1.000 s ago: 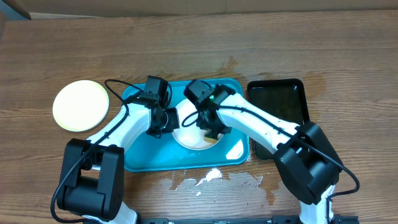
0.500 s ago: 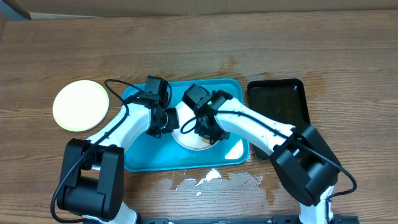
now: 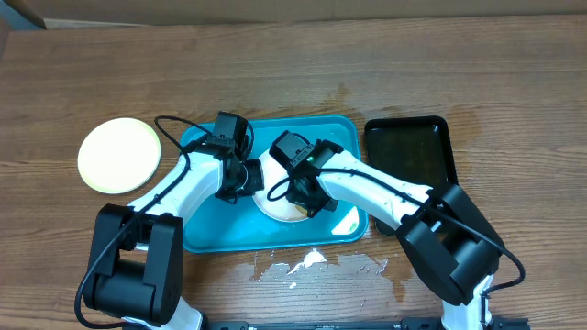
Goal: Clean dirty plates on tray and stack at the side
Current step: 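Scrub the white plate with the sponge while the left gripper holds it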
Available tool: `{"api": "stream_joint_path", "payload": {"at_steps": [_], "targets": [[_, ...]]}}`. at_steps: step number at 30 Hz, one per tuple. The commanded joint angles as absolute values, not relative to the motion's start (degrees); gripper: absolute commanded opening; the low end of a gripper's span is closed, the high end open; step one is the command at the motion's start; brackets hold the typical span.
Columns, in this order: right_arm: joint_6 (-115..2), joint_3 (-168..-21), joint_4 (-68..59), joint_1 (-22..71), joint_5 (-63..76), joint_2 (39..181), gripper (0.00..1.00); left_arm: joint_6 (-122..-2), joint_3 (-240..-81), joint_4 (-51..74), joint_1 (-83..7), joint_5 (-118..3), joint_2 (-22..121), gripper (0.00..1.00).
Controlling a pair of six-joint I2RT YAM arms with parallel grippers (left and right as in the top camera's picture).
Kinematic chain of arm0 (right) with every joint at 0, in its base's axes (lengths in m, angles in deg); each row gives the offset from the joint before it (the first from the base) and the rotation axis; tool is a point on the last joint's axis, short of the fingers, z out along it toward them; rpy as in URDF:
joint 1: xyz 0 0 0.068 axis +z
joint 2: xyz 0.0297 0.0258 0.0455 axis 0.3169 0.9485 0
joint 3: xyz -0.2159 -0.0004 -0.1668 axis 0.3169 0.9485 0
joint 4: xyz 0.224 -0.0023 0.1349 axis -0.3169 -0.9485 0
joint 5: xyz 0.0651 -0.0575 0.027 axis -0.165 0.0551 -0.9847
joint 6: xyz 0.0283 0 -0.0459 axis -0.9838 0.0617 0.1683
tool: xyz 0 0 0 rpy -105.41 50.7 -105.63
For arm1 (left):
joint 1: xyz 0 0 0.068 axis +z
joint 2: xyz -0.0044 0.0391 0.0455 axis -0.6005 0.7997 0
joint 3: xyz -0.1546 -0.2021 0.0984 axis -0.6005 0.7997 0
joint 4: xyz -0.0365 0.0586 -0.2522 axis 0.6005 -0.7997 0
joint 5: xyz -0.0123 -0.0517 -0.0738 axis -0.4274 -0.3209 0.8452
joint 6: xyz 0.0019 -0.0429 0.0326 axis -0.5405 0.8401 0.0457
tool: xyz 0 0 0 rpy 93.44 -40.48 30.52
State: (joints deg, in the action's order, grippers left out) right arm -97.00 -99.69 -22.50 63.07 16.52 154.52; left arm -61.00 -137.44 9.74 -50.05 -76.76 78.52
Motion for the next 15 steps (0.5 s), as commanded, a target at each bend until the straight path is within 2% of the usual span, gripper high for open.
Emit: {"api": "stream_joint_path", "payload": {"at_steps": [1,15], "targets": [[-99.6,-96.9,-20.4,60.6,18.4,154.7,0.04,-65.0,-136.9,9.3,-50.0,-80.7,78.5,0.04],[-99.0,-96.0,-12.3,59.5,19.8,154.7,0.04,-67.8,-136.9,9.0,-50.0,-81.1,78.5,0.04]]}}
